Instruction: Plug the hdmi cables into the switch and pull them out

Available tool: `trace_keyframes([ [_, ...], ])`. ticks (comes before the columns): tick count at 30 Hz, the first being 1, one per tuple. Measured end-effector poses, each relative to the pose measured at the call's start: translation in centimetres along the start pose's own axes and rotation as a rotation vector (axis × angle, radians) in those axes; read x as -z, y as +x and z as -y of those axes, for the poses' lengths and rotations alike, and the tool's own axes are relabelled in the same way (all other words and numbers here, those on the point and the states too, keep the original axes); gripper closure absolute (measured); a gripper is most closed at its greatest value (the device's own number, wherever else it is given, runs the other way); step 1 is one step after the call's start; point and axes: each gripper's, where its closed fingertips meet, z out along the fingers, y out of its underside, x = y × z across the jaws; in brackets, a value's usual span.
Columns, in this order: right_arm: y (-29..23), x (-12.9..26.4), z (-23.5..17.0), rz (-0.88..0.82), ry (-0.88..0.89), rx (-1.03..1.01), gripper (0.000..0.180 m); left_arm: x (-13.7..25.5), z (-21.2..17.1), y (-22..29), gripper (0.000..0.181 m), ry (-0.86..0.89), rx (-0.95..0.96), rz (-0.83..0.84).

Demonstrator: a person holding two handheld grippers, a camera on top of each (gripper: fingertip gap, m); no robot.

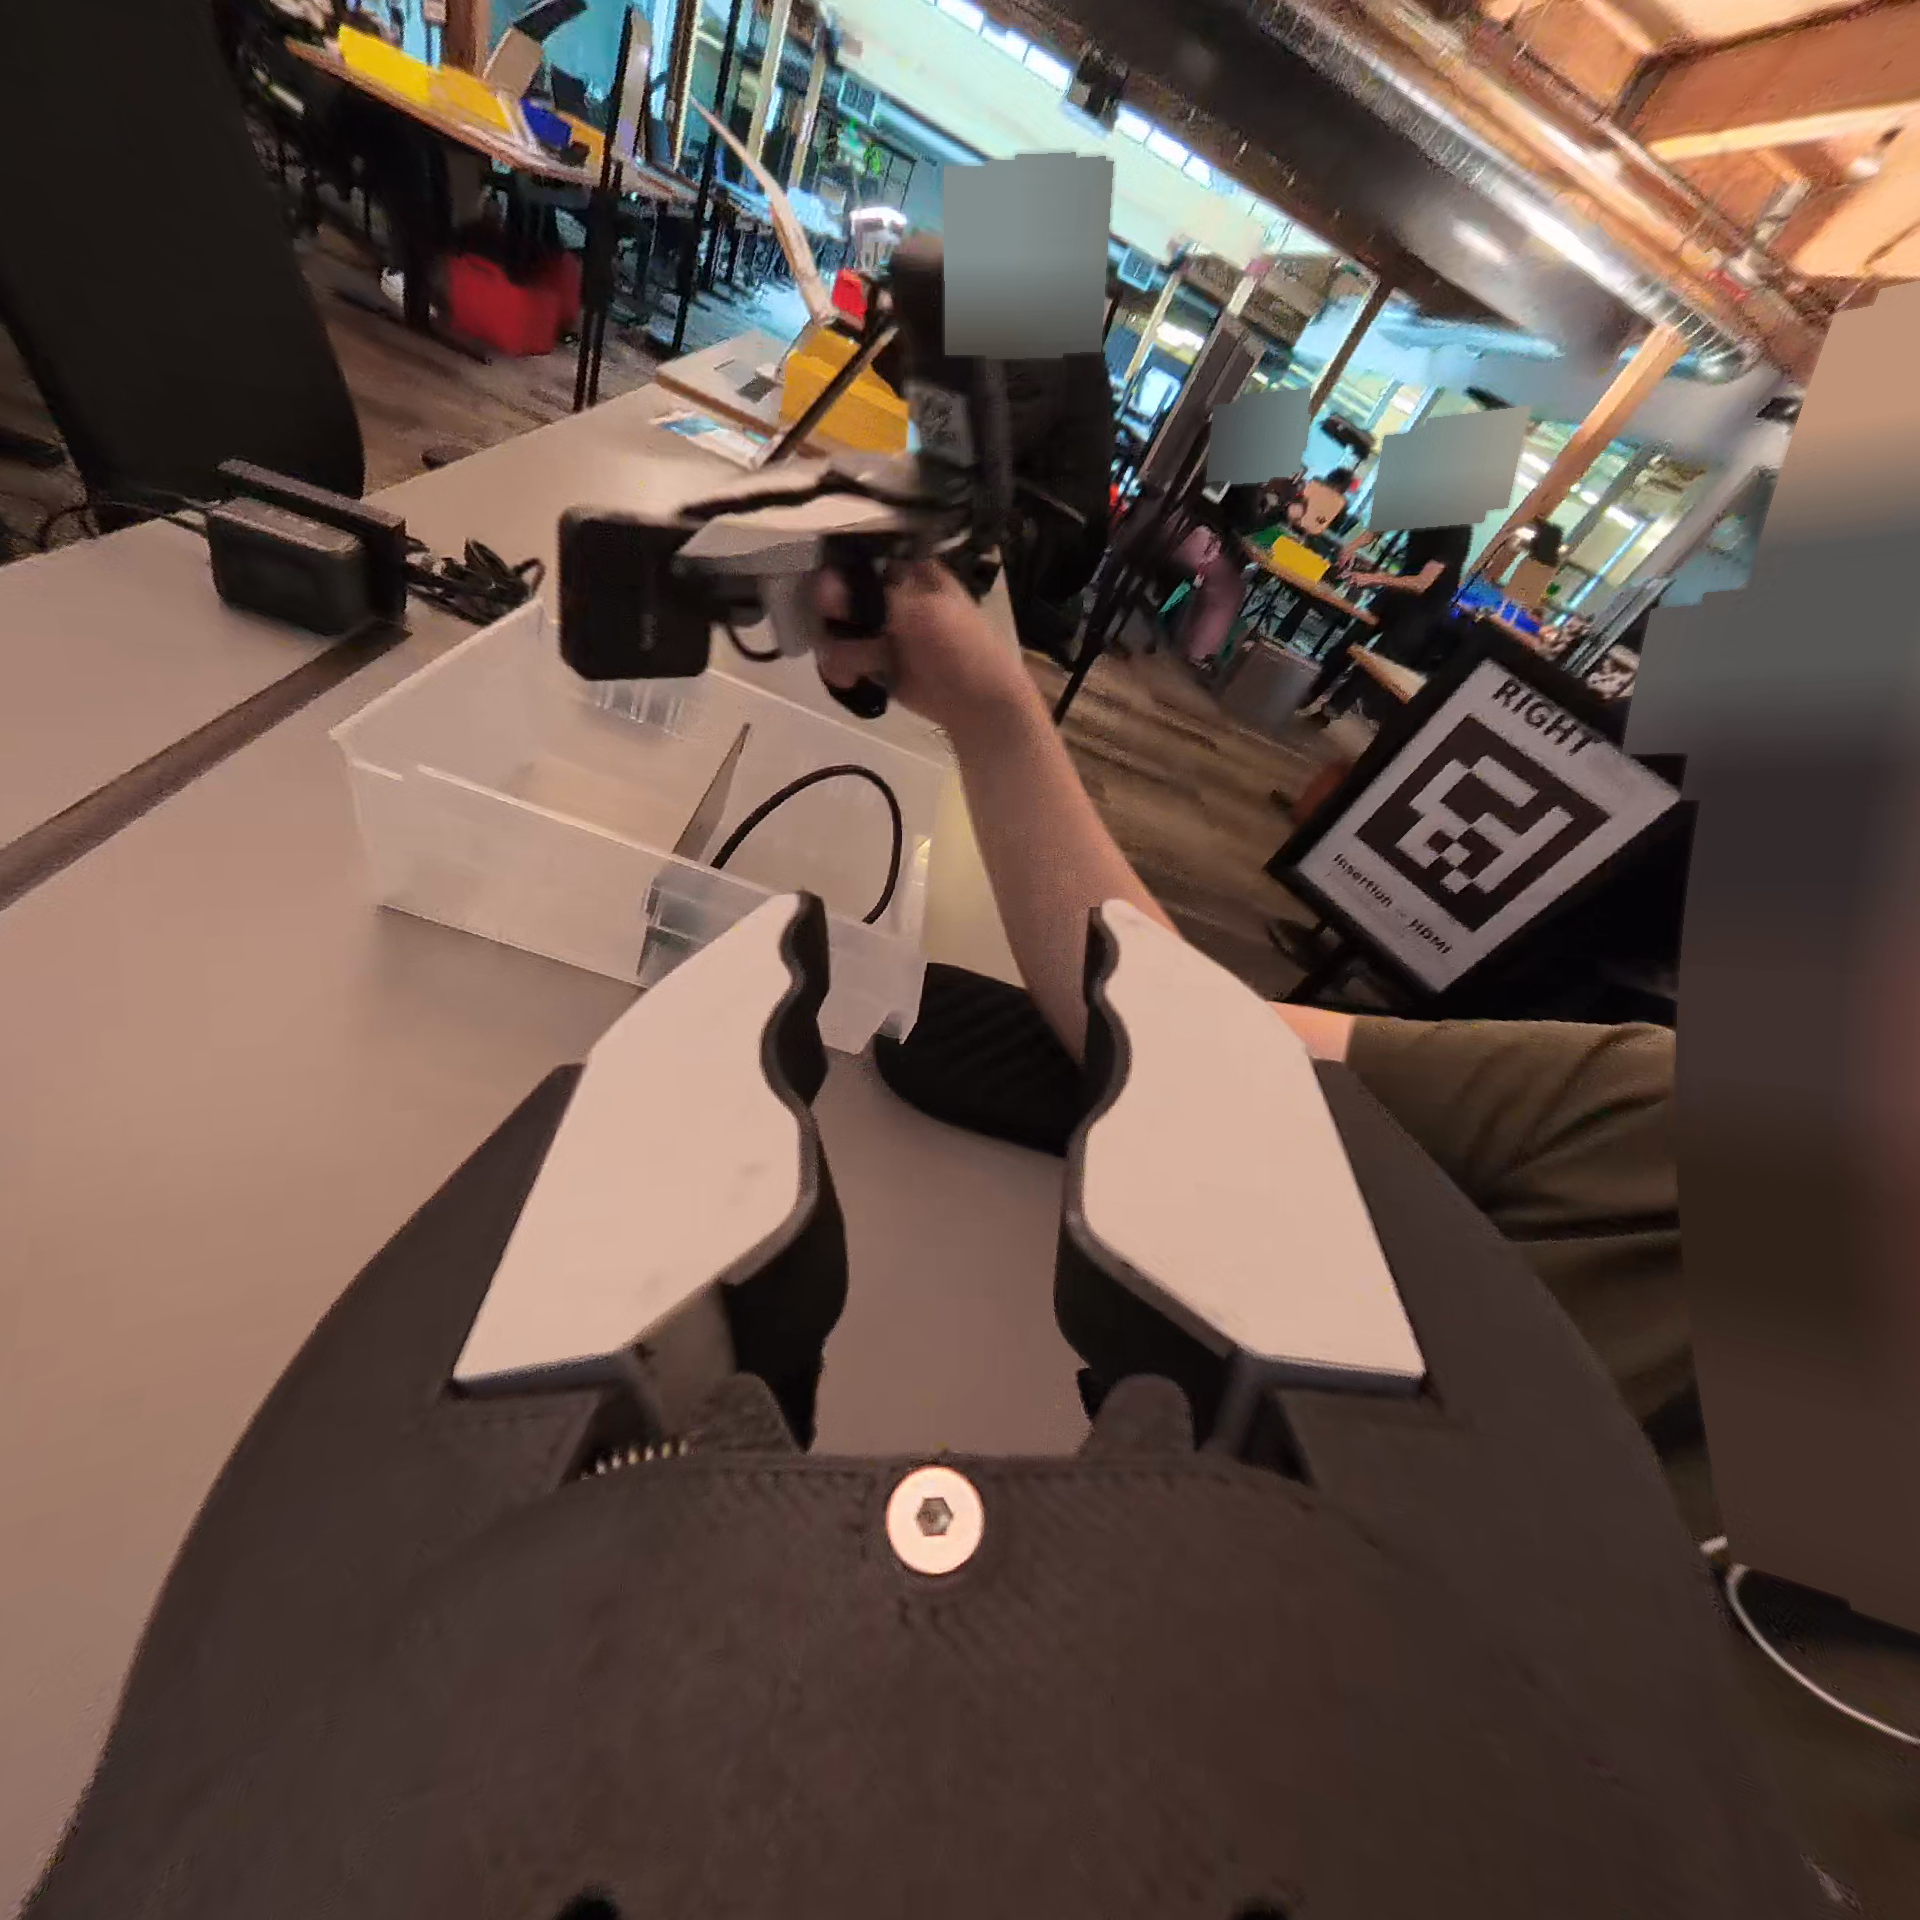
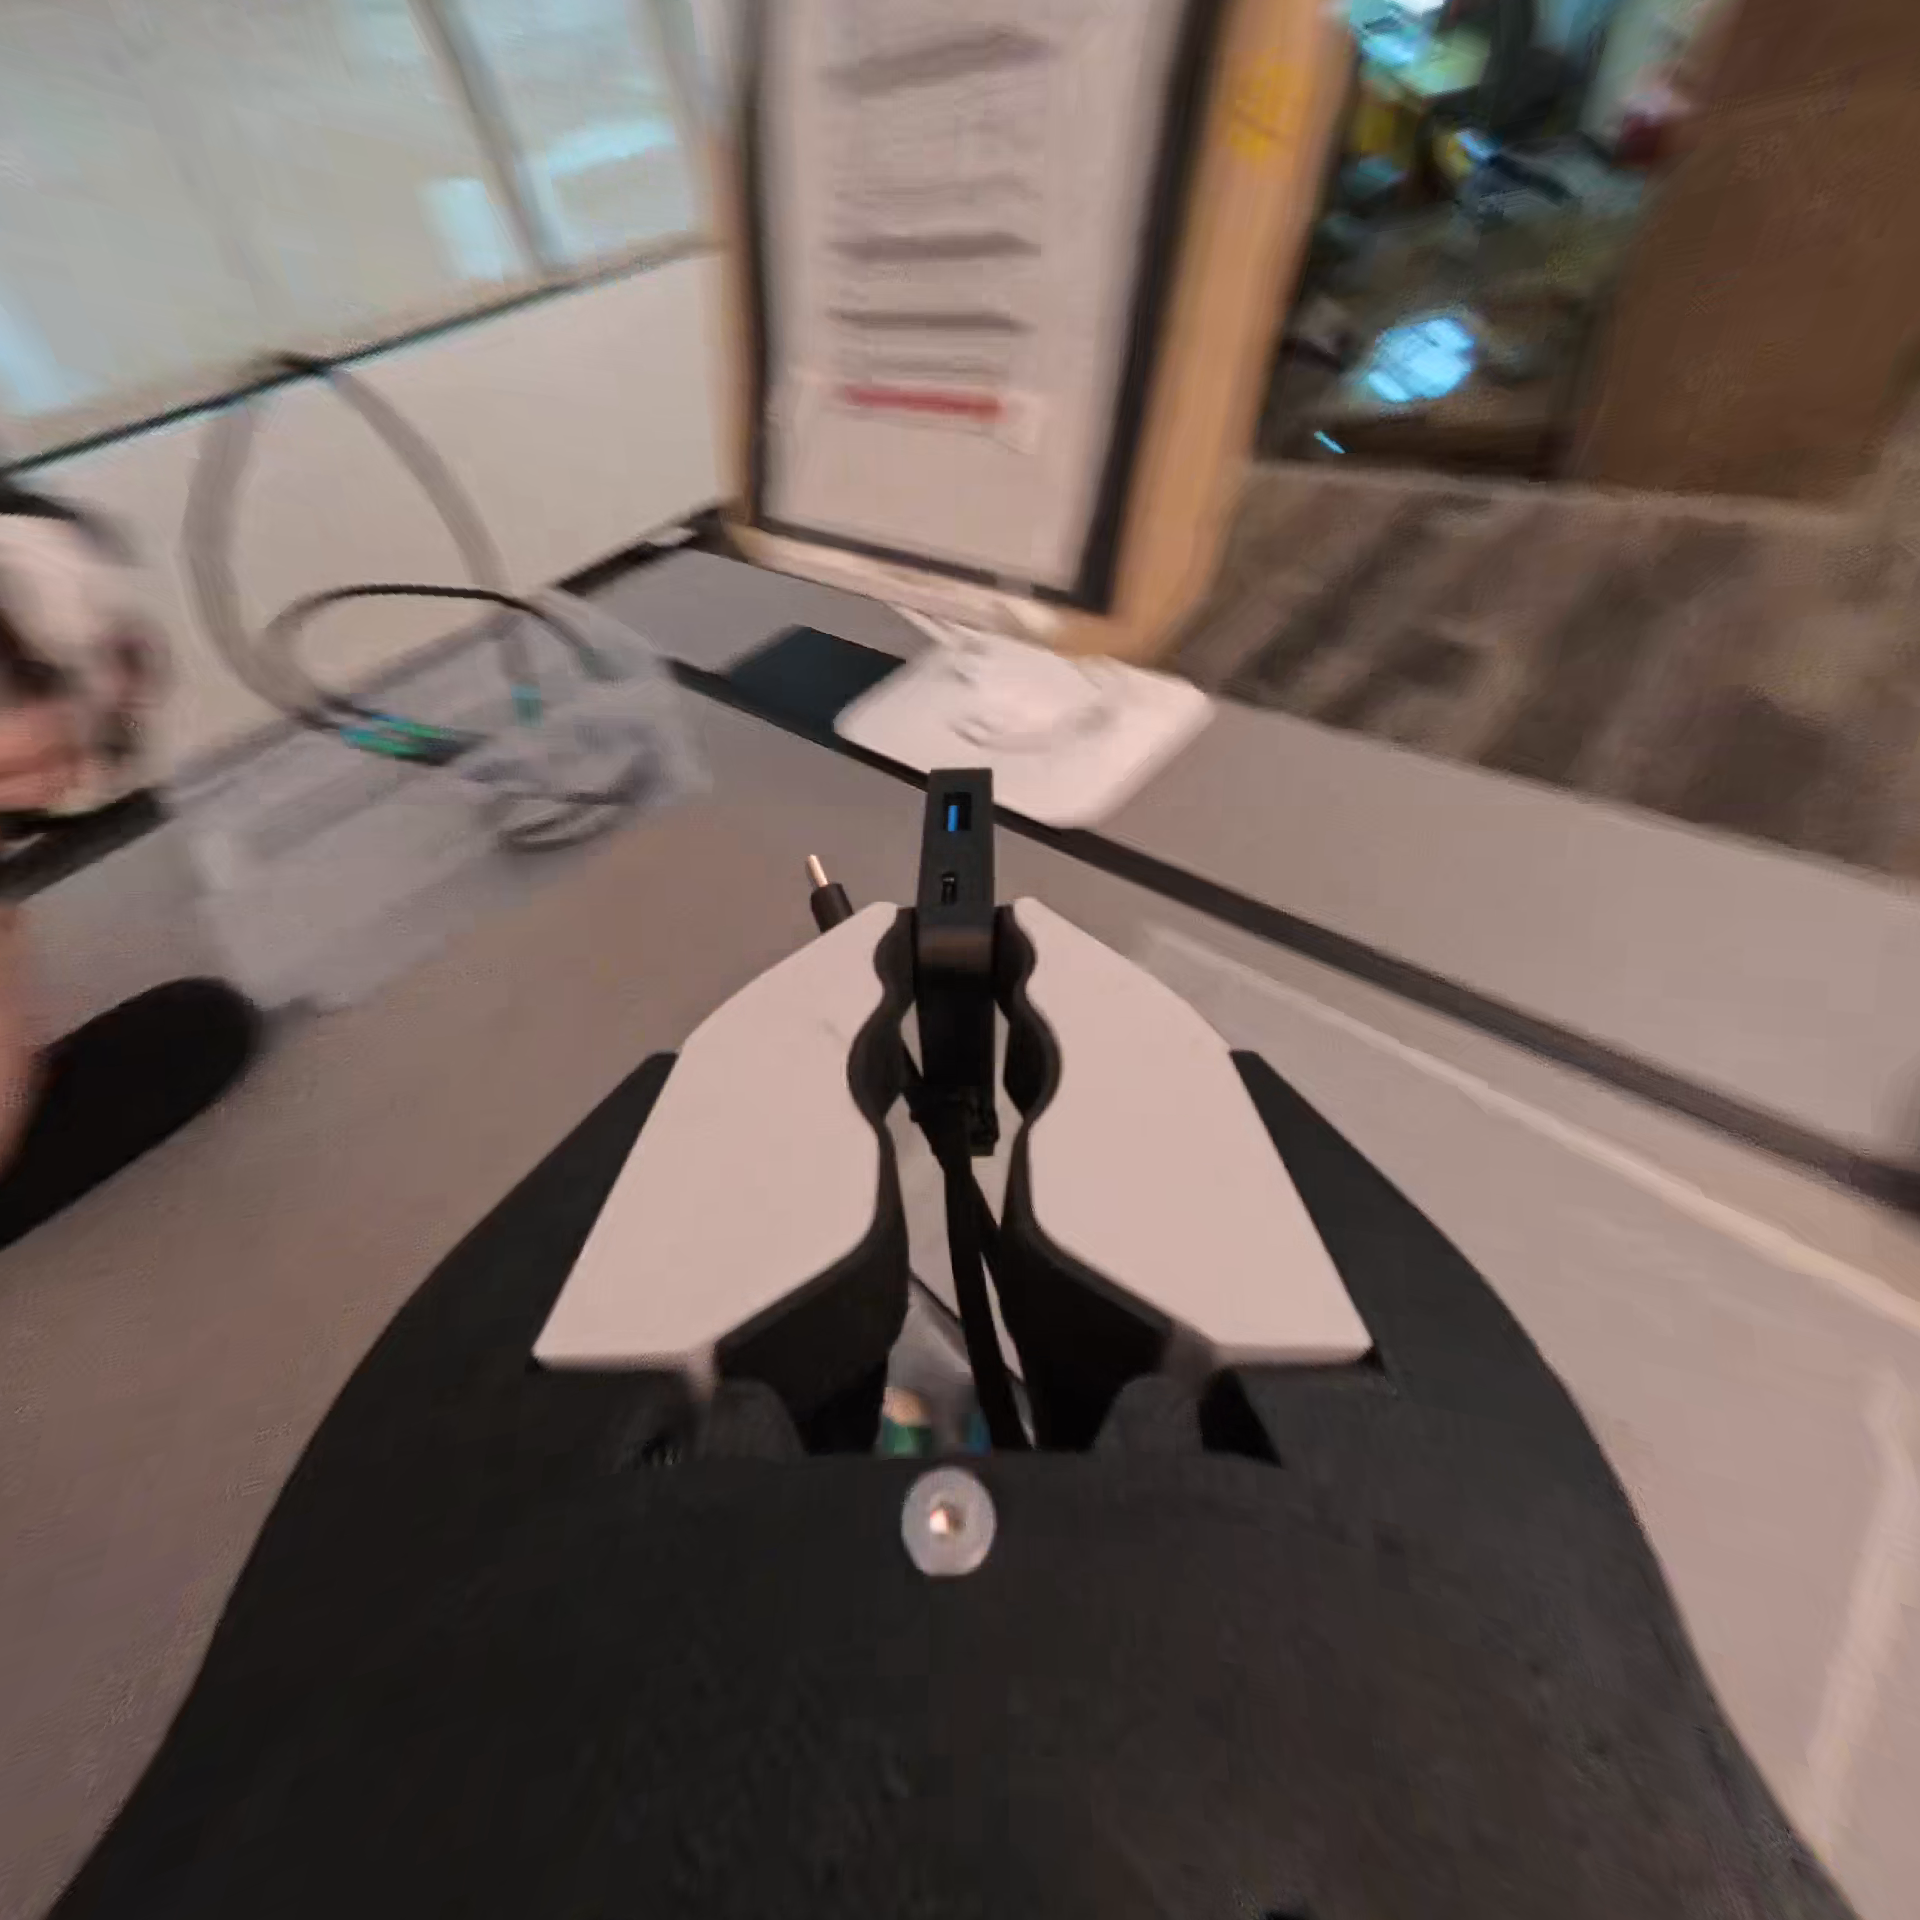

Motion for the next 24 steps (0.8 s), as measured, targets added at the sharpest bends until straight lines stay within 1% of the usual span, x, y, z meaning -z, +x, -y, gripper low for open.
trace_keyframes([
  [2,4.7,0.5,-3.5,-0.062,-0.103,-0.122,0.165,1.0,0.2,0.2,0.136,0.003,0.001,0.007],
  [4,6.5,0.3,-6.3,-0.048,-0.228,-0.206,0.165,1.9,0.1,0.6,0.138,-0.018,-0.014,0.019],
  [6,6.8,-0.5,-8.2,-0.011,-0.360,-0.248,0.165,2.7,-0.3,0.8,0.138,-0.053,-0.035,0.043],
  [8,7.5,-1.6,-10.3,-0.029,-0.495,-0.254,0.165,3.7,-0.4,0.9,0.139,-0.073,-0.060,0.080],
  [10,8.1,-3.0,-11.9,-0.033,-0.590,-0.262,0.165,4.6,-0.1,0.9,0.139,-0.069,-0.076,0.114],
  [13,6.6,-4.3,-15.0,0.070,-0.786,-0.280,0.164,6.2,0.6,0.6,0.138,-0.036,-0.080,0.166],
  [14,5.9,-4.8,-15.6,0.121,-0.819,-0.298,0.163,6.8,0.8,0.4,0.138,-0.022,-0.076,0.187],
  [15,5.6,-5.2,-15.9,0.152,-0.830,-0.334,0.163,7.4,1.1,0.2,0.137,-0.008,-0.074,0.215],
  [17,6.7,-5.7,-16.2,0.083,-0.832,-0.350,0.161,8.9,1.7,-0.5,0.134,0.022,-0.077,0.302],
  [18,7.6,-5.7,-16.1,0.029,-0.816,-0.315,0.153,9.8,1.9,-0.9,0.132,0.033,-0.083,0.353],
  [19,8.4,-5.6,-15.6,-0.018,-0.785,-0.258,0.142,10.7,2.0,-1.2,0.131,0.039,-0.092,0.402],
  [20,9.3,-5.4,-14.8,-0.081,-0.745,-0.191,0.137,11.6,2.1,-1.4,0.129,0.043,-0.102,0.448],
  [21,10.1,-4.9,-13.8,-0.147,-0.706,-0.137,0.138,12.6,2.1,-1.8,0.129,0.043,-0.109,0.499],
  [23,10.3,-4.2,-10.8,-0.203,-0.599,-0.060,0.139,15.0,1.6,-2.9,0.129,0.016,-0.126,0.636],
  [24,10.0,-4.0,-8.7,-0.226,-0.513,0.008,0.139,16.3,1.0,-3.6,0.130,-0.015,-0.135,0.709],
])
